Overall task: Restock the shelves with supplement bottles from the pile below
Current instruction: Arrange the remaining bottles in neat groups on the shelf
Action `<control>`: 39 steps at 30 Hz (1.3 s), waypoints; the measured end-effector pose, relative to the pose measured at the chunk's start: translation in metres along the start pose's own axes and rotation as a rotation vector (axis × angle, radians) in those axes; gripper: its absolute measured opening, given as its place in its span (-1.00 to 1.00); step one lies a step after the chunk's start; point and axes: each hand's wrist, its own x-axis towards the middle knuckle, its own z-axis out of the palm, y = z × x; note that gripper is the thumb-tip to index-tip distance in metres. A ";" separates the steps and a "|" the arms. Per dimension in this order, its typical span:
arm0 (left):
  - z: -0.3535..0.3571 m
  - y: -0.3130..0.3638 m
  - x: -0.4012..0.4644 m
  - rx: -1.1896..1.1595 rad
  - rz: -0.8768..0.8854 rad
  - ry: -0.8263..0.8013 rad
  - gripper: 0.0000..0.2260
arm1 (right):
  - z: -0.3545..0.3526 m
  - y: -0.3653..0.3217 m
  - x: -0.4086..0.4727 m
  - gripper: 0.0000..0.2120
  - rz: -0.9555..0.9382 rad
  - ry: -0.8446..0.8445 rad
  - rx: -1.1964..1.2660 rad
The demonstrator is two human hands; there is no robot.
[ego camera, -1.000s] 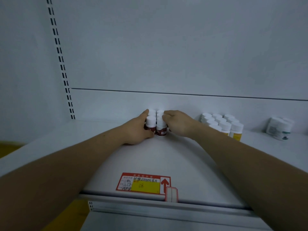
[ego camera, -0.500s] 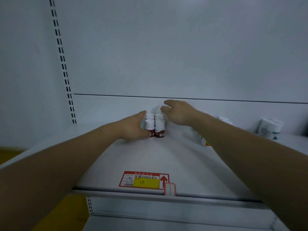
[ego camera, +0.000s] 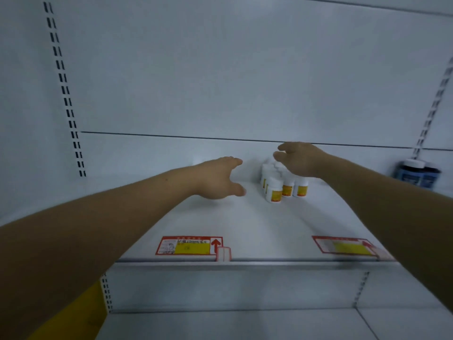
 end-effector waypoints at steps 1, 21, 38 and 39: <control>0.004 0.008 0.003 -0.028 -0.011 -0.007 -0.29 | -0.002 0.010 -0.003 -0.50 0.005 -0.006 -0.002; 0.065 0.082 0.058 -0.286 -0.230 0.039 -0.34 | 0.024 0.086 0.003 -0.48 -0.251 -0.243 -0.023; 0.071 0.082 0.068 -0.292 -0.202 0.045 -0.24 | 0.022 0.087 0.008 -0.48 -0.284 -0.249 0.020; 0.071 0.081 0.068 -0.279 -0.202 0.047 -0.23 | 0.023 0.088 0.008 -0.48 -0.286 -0.251 0.020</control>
